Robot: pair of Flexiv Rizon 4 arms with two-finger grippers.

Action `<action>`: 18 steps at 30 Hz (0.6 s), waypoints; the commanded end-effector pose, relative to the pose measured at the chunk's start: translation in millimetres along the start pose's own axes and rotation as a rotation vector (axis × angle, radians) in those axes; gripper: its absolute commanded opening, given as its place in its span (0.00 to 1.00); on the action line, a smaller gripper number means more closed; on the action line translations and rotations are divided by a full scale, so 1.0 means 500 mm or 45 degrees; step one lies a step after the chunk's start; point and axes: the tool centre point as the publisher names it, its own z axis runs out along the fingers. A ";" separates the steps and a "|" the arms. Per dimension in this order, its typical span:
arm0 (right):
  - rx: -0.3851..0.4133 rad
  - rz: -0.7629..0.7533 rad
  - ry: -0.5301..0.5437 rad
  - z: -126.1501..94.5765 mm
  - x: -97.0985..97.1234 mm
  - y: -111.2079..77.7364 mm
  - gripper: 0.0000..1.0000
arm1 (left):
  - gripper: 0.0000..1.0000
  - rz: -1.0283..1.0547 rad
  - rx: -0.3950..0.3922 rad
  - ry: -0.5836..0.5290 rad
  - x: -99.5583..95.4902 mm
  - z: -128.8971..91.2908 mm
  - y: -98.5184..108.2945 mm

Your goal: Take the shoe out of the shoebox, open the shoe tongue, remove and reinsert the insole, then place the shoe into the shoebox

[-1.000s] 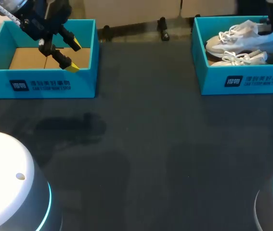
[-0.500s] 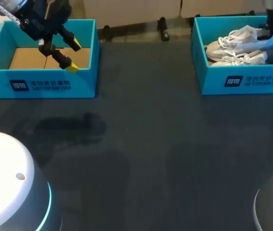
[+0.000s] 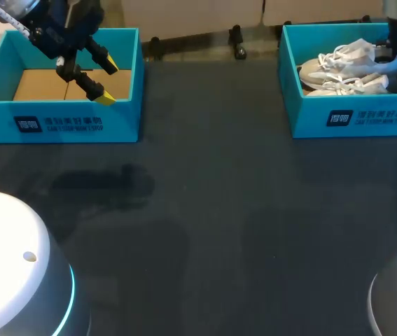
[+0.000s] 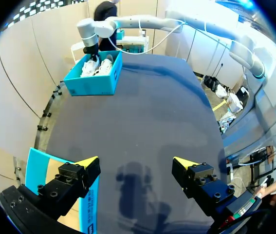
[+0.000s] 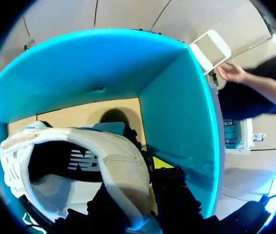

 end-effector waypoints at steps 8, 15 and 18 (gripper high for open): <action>0.002 0.013 0.031 0.004 0.009 0.001 0.00 | 1.00 0.001 -0.003 0.000 0.000 0.000 0.000; -0.012 0.020 0.035 -0.004 0.010 0.005 0.49 | 1.00 0.001 -0.003 0.000 0.000 0.000 0.000; -0.020 0.025 0.034 -0.011 0.010 0.006 0.53 | 1.00 0.001 -0.003 0.000 0.000 0.000 0.000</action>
